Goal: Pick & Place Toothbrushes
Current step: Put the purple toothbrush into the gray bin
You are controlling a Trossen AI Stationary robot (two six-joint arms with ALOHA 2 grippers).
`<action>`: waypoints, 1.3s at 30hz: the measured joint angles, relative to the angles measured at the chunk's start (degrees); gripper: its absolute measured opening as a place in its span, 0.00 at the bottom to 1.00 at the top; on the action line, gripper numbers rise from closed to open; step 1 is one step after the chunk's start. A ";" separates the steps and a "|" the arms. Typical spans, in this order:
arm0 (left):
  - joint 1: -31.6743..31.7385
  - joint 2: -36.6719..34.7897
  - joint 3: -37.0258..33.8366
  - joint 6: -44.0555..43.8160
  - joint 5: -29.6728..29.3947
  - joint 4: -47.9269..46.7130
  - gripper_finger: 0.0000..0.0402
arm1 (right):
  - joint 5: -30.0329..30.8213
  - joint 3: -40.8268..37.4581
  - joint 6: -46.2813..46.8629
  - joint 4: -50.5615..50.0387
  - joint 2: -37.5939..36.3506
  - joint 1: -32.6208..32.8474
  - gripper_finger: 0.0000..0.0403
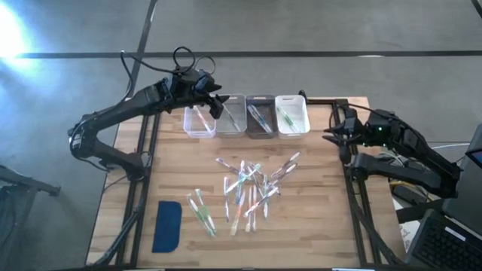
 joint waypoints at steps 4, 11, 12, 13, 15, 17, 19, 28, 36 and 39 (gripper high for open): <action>0.01 0.01 0.00 -0.02 0.00 0.01 0.62 | -0.02 0.00 0.00 -0.03 0.45 0.00 0.30; 0.00 0.01 0.00 -0.22 0.00 -1.75 0.62 | 0.02 0.00 0.04 -0.02 0.54 0.00 0.34; 0.00 0.09 0.00 -0.52 0.00 -2.13 0.62 | 0.02 0.00 0.04 -0.02 0.54 0.00 0.35; 0.00 0.16 0.00 -1.30 0.02 -2.76 0.62 | 0.02 0.00 0.04 -0.02 0.53 0.00 0.36; 0.00 0.30 0.00 -3.95 0.14 -4.37 0.62 | 0.02 0.00 0.04 -0.01 0.52 0.00 0.37; 0.00 0.59 0.00 -5.34 0.11 -4.76 0.62 | 0.02 0.00 0.04 -0.02 0.54 0.00 0.38; 0.00 0.88 0.00 -6.18 0.13 -5.04 0.62 | 0.02 0.00 0.04 -0.02 0.54 0.00 0.39; -4.37 0.97 -1.14 -15.67 0.50 -9.48 0.62 | 0.13 0.00 0.07 -0.02 0.54 0.00 0.44; -17.58 1.32 -1.46 -32.90 -10.94 -14.07 0.60 | 0.11 0.00 0.06 -0.02 0.54 -0.01 0.48; -23.86 1.45 -1.74 -41.89 -15.95 -14.32 0.59 | 0.11 0.00 0.07 -0.01 0.54 0.00 0.49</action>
